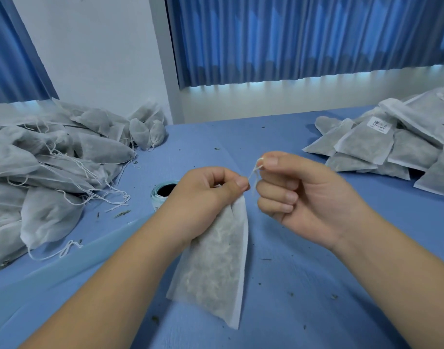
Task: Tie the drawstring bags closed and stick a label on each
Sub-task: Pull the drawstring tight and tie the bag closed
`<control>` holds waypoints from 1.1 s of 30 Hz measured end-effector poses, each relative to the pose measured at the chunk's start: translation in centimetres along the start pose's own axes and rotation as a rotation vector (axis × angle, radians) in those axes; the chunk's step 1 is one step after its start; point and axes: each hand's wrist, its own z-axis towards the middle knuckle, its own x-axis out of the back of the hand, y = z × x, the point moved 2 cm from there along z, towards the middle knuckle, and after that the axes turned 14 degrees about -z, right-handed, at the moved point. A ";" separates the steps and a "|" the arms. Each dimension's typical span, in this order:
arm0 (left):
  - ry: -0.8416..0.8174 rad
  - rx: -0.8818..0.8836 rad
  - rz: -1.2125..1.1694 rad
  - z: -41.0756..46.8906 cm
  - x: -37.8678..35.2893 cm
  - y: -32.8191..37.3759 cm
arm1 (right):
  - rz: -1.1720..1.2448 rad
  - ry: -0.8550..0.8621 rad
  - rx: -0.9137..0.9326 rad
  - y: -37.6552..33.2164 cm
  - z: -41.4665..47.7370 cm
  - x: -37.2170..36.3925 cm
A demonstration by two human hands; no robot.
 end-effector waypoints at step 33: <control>0.183 -0.165 0.369 0.5 -1.0 -1.5 | -0.336 0.014 -0.305 -0.3 -0.3 2.7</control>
